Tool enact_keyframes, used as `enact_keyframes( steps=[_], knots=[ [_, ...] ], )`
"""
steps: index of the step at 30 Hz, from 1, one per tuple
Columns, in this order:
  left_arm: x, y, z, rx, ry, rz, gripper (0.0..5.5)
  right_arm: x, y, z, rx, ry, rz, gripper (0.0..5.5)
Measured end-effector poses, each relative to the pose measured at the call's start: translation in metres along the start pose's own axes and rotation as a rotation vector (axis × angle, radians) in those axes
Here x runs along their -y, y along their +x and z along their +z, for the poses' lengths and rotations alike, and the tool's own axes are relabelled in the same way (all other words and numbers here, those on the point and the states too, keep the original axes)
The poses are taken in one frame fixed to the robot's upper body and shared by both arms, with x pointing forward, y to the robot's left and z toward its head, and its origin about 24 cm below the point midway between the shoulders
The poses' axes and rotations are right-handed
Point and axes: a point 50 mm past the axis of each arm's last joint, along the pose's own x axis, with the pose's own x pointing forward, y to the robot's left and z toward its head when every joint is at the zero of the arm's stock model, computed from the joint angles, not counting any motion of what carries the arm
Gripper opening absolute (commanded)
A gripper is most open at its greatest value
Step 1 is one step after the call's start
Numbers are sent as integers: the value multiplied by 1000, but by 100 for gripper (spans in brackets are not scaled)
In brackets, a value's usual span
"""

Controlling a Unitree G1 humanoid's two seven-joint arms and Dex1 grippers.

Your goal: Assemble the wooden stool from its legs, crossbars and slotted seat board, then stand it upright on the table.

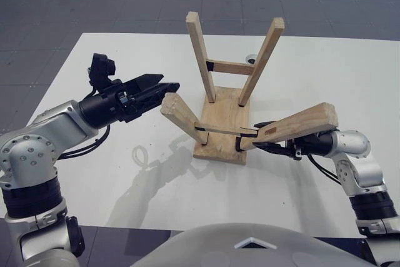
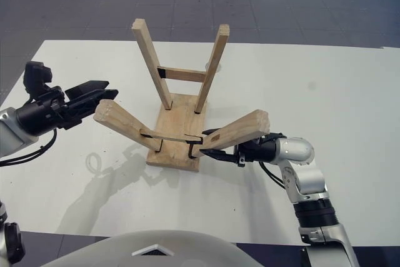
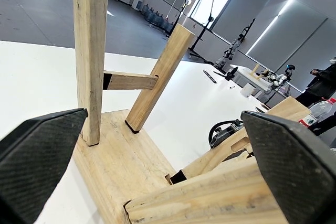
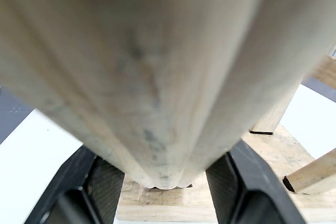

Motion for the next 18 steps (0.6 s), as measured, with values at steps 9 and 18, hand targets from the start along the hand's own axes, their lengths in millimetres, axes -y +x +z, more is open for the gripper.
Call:
enact_keyframes(
  steps=[9,18],
  knots=[
    [0,1,-1,-6,-3,-6,550,17,3,-10,-13,-59,19,202],
    [1,2,-1,-5,2,0,550,12,7,-6,-38,-55,31,202]
  ],
)
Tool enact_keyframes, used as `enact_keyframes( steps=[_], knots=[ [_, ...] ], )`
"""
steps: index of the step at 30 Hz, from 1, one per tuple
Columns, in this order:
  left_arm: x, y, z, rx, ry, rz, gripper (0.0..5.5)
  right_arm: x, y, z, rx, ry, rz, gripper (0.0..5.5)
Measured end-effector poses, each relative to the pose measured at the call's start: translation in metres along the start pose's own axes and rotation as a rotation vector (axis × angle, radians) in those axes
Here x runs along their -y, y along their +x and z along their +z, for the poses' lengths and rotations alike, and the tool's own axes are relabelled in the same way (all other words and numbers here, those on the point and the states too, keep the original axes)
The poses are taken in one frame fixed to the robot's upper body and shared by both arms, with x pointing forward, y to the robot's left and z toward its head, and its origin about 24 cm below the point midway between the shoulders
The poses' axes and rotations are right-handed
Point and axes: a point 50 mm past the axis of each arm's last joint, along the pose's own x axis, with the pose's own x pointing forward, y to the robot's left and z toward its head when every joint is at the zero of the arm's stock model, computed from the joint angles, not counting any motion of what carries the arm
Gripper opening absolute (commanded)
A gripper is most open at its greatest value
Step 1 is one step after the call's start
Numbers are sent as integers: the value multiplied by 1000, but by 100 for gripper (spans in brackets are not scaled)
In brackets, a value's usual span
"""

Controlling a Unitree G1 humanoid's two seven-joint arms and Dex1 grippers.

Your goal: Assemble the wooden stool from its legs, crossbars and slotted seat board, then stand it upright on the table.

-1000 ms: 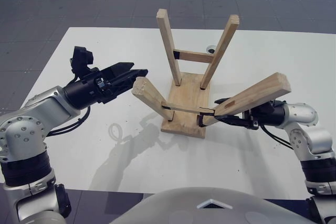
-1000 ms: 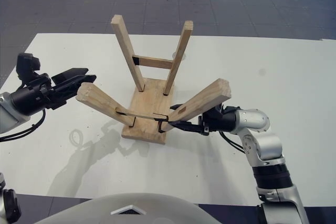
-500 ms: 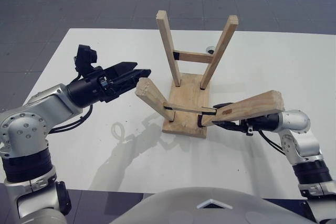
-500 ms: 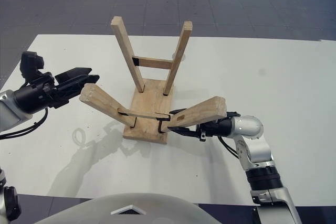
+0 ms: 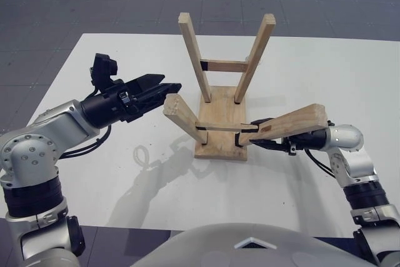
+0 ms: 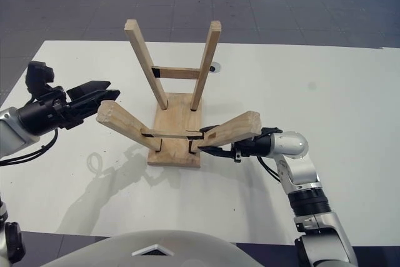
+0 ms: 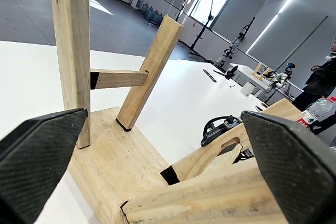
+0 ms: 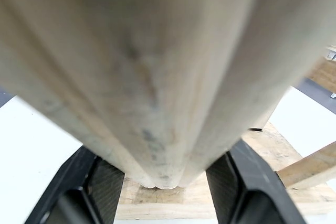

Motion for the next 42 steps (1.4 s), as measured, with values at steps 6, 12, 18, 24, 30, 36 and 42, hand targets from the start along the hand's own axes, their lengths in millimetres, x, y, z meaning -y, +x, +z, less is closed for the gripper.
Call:
enact_keyframes(
  steps=[6,12,18,24,30,36,42],
  knots=[
    [0,1,-1,6,-4,2,550,7,10,10,-107,5,46,202],
    [0,2,-2,20,-9,12,550,4,12,11,-133,-56,44,202],
    [0,2,-8,22,-23,21,550,-3,12,9,-130,-79,18,202],
    [-1,1,-6,39,-17,41,550,7,18,18,-201,-62,73,202],
    [-4,4,15,94,59,101,550,10,25,17,-237,-24,37,202],
    [6,2,99,326,274,310,550,9,27,11,-222,-9,-46,202],
    [76,56,123,301,409,264,530,8,27,10,-211,-10,-59,202]
  ],
)
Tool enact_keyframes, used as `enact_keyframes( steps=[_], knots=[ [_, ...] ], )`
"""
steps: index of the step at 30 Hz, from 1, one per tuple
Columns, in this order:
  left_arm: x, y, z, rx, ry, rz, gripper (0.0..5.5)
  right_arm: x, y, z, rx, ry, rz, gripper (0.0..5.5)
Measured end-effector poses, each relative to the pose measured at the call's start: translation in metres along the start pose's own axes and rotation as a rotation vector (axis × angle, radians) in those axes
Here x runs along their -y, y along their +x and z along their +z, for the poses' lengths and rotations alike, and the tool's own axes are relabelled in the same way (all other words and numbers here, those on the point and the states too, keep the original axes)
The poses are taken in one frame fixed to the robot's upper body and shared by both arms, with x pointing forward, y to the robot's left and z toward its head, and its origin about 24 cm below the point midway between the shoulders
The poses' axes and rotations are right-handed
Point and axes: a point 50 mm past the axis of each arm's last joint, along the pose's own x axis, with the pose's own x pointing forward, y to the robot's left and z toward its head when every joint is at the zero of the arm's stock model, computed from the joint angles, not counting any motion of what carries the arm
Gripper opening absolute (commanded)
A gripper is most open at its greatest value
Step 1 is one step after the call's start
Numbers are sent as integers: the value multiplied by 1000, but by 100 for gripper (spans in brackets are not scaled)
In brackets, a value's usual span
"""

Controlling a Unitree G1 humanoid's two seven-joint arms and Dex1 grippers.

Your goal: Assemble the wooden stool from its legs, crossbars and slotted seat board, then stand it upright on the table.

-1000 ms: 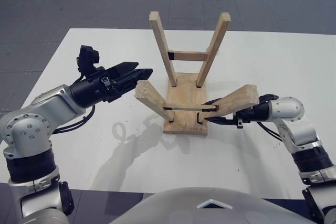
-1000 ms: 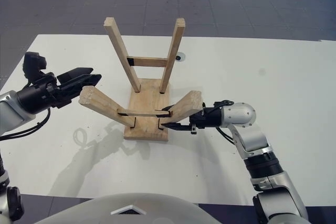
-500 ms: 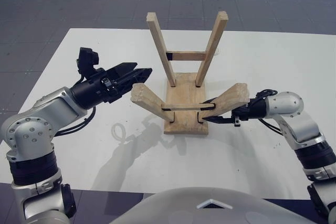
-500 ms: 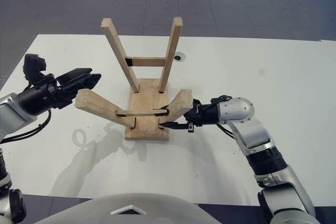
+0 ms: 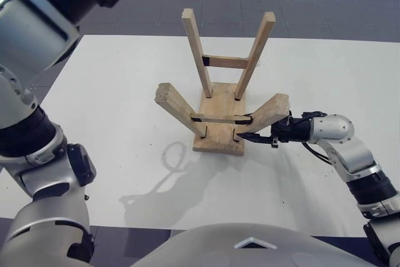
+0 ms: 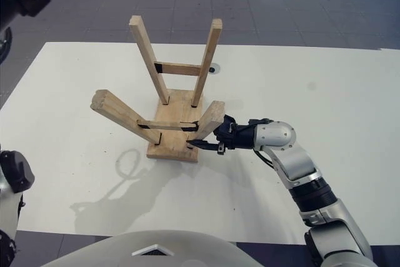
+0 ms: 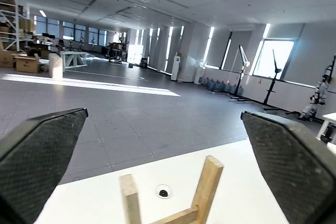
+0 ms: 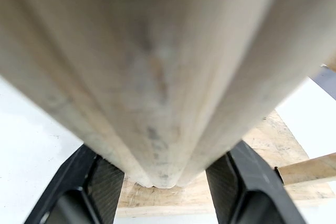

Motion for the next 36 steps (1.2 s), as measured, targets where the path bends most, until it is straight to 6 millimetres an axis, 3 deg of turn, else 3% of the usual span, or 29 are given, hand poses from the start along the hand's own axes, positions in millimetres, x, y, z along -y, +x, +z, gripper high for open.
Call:
enact_keyframes(
  steps=[3,7,13,18,26,30,36],
  knots=[
    [28,8,-15,-116,177,-23,481,0,0,0,1,1,-1,202],
    [58,3,-53,-336,573,-41,420,1,0,-1,4,3,-1,202],
    [83,-10,-104,-539,878,-189,308,1,0,-2,11,2,1,202],
    [97,-5,-122,-546,923,-275,304,2,0,-2,11,-2,5,202],
    [109,6,-114,-407,896,-292,304,3,0,-2,10,-2,9,202],
    [106,0,-144,-502,814,-308,304,3,0,-2,9,-1,11,202],
    [97,11,-164,-446,717,-182,304,6,1,-3,9,6,-1,202]
  ],
)
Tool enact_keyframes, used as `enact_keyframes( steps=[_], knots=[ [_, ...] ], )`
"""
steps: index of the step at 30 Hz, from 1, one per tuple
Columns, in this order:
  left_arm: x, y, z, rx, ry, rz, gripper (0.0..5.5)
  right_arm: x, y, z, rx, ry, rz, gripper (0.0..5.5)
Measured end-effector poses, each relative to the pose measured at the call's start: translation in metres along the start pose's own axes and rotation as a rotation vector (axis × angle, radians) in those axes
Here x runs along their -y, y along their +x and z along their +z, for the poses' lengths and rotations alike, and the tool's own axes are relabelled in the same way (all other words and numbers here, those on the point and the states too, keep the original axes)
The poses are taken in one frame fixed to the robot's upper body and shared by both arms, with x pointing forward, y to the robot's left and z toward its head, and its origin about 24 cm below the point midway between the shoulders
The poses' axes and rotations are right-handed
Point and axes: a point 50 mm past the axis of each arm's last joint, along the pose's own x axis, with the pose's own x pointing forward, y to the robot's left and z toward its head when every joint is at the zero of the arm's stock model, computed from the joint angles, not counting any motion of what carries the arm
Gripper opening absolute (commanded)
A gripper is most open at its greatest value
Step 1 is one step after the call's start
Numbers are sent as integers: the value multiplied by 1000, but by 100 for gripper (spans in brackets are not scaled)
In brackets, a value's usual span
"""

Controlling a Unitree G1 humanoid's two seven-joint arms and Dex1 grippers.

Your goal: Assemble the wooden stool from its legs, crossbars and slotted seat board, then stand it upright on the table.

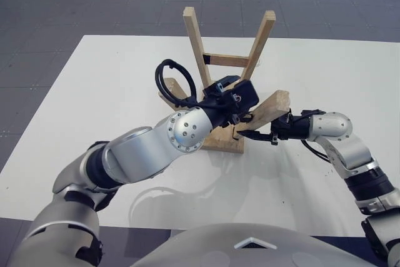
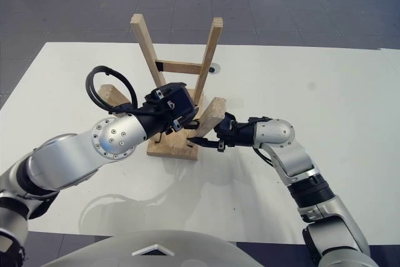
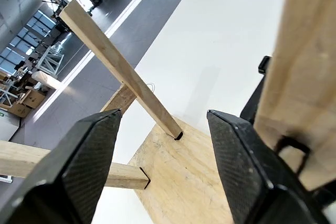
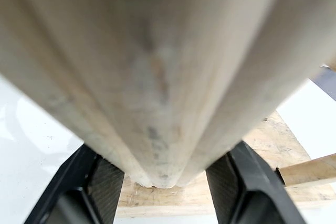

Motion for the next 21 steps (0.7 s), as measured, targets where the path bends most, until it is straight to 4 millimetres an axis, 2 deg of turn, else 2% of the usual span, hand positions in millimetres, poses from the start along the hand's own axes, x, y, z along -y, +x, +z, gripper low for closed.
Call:
enact_keyframes(
  steps=[5,9,15,18,21],
  knots=[
    [2,1,-3,-5,-53,20,304,0,0,0,0,0,1,202],
    [0,-9,-3,-55,12,-26,304,0,0,0,0,-1,2,202],
    [2,-8,-2,-80,22,-19,304,0,1,0,1,-1,3,202],
    [-4,-6,1,-88,-24,16,304,0,0,0,1,-1,2,202],
    [-23,-8,14,-10,-73,139,304,0,0,0,1,-1,2,202]
  ],
)
